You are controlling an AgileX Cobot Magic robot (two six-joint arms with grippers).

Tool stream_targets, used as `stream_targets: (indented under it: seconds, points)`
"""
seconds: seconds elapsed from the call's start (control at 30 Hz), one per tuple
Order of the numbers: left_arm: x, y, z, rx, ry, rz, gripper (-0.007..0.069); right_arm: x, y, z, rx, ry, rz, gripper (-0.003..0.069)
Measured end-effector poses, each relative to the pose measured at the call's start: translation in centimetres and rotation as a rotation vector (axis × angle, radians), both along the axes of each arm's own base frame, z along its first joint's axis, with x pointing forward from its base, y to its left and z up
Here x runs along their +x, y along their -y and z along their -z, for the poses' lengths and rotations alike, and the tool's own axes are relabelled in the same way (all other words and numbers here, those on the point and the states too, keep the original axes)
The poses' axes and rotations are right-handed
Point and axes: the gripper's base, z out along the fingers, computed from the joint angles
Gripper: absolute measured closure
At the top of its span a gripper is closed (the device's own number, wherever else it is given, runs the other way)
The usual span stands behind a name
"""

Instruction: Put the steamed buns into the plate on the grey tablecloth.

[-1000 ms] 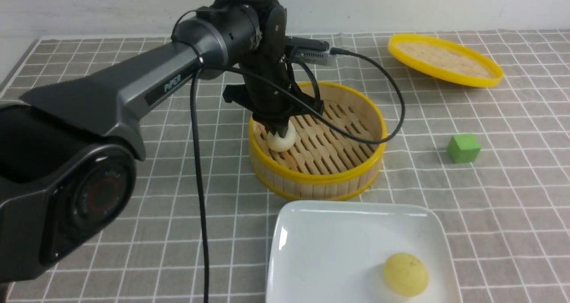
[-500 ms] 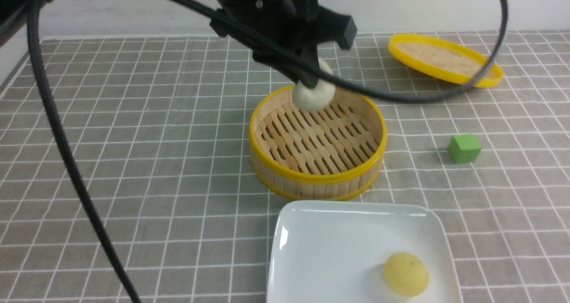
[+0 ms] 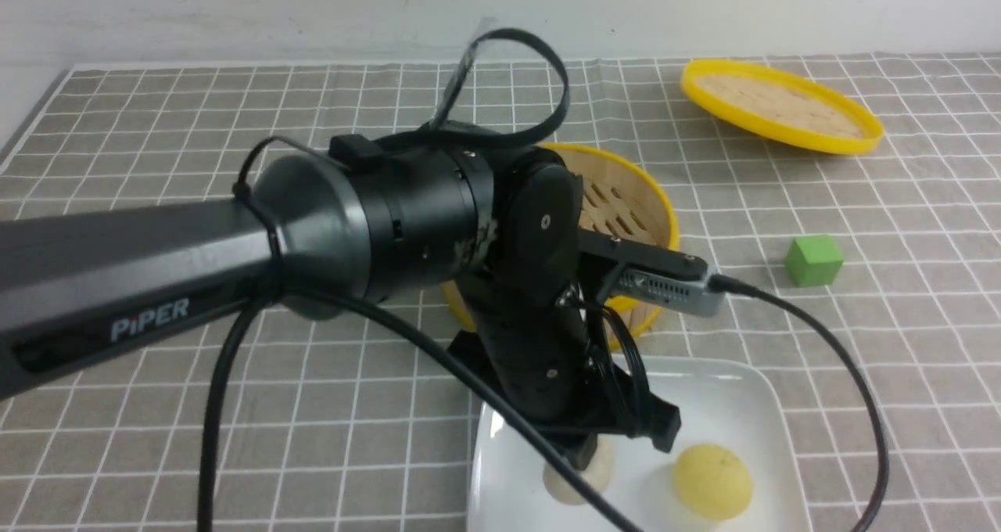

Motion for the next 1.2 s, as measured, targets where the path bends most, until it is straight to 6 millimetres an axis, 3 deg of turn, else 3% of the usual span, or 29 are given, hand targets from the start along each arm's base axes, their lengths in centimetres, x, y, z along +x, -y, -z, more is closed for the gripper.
stream_targets:
  seconds: [0.1,0.27,0.43,0.53,0.63,0.83,1.0,1.2]
  points:
    - [0.1,0.0,0.4,-0.006,0.006,-0.019,0.0556,-1.3,1.2,0.0,0.007,0.077,0.027,0.0627]
    - [0.3,0.2,1.4,0.008,-0.006,-0.025,0.0433,-2.5,3.4,0.1,-0.040,0.226,0.122,0.0627]
    - [0.5,0.5,2.3,0.015,-0.029,-0.066,0.0228,-3.2,4.7,-0.3,-0.041,0.366,0.180,0.0627]
    - [0.7,0.7,1.9,0.002,-0.022,-0.074,0.0148,-3.1,5.0,-0.7,-0.059,0.415,0.205,0.0631]
    - [0.8,0.8,0.1,-0.035,0.010,-0.074,0.0093,-2.9,5.0,-1.2,-0.049,0.470,0.215,0.0659]
    - [1.0,0.9,-3.3,-0.105,0.087,-0.068,0.0077,-0.9,3.4,-0.7,0.054,0.609,0.187,0.0673]
    - [1.0,0.9,-3.6,-0.114,0.091,-0.069,0.0107,0.9,1.7,1.5,0.106,0.650,0.144,0.0673]
    - [1.0,0.9,-3.6,-0.117,0.095,-0.069,0.0197,2.0,0.6,3.1,0.135,0.675,0.104,0.0669]
